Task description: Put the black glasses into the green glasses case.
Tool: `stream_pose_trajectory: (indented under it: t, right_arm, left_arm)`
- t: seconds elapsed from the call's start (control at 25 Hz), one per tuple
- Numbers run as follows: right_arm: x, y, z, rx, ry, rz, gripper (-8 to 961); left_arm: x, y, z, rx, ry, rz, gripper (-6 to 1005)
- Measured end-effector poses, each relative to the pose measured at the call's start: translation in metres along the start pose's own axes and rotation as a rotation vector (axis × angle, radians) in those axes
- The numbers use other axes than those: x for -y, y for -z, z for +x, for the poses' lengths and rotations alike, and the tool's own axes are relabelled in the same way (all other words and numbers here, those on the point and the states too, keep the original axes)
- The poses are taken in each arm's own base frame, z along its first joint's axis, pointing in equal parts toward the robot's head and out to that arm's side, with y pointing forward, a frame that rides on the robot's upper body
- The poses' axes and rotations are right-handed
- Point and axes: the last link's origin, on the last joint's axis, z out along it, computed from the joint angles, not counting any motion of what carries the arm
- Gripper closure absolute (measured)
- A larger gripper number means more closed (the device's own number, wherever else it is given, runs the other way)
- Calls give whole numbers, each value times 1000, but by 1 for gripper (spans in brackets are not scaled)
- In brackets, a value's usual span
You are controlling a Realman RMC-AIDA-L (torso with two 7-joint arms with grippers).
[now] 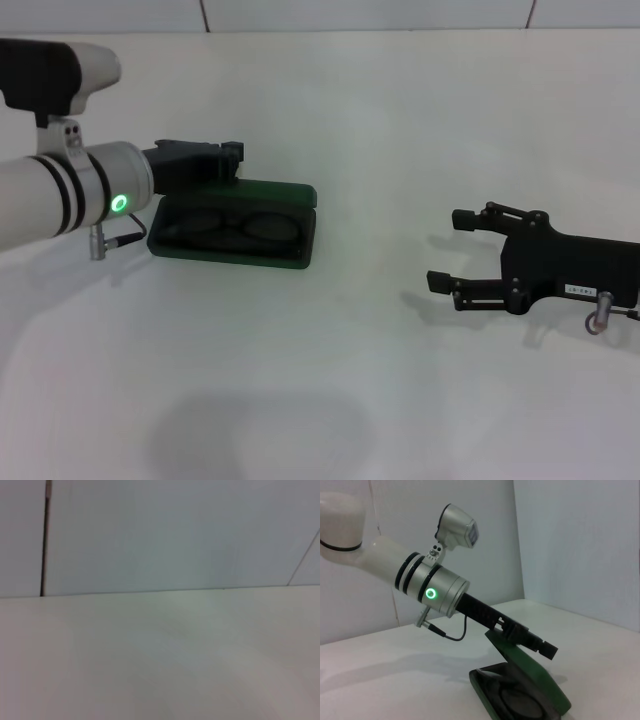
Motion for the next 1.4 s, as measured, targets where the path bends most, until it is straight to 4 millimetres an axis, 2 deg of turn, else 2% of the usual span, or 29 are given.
stream_pose_trajectory:
  t: [0.76,1.08,1.28,1.4]
  right_arm:
    - [1,-5,-3,0,-5,-13,63]
    - [1,-7,-5,3,-7,-17,63]
    - [2,-7,-6,4,-15,-16,63]
    - [2,-7,-6,5,-16,-15,63]
  left_arm:
    - [7,8,-31,-35,-80,-29,875]
    - [2,8,-44,-101,-170,-81,870]
    - [-2,10,-38,-138,-150,-126,867]
    - [-10,14,-21,-148,-96,-210,864]
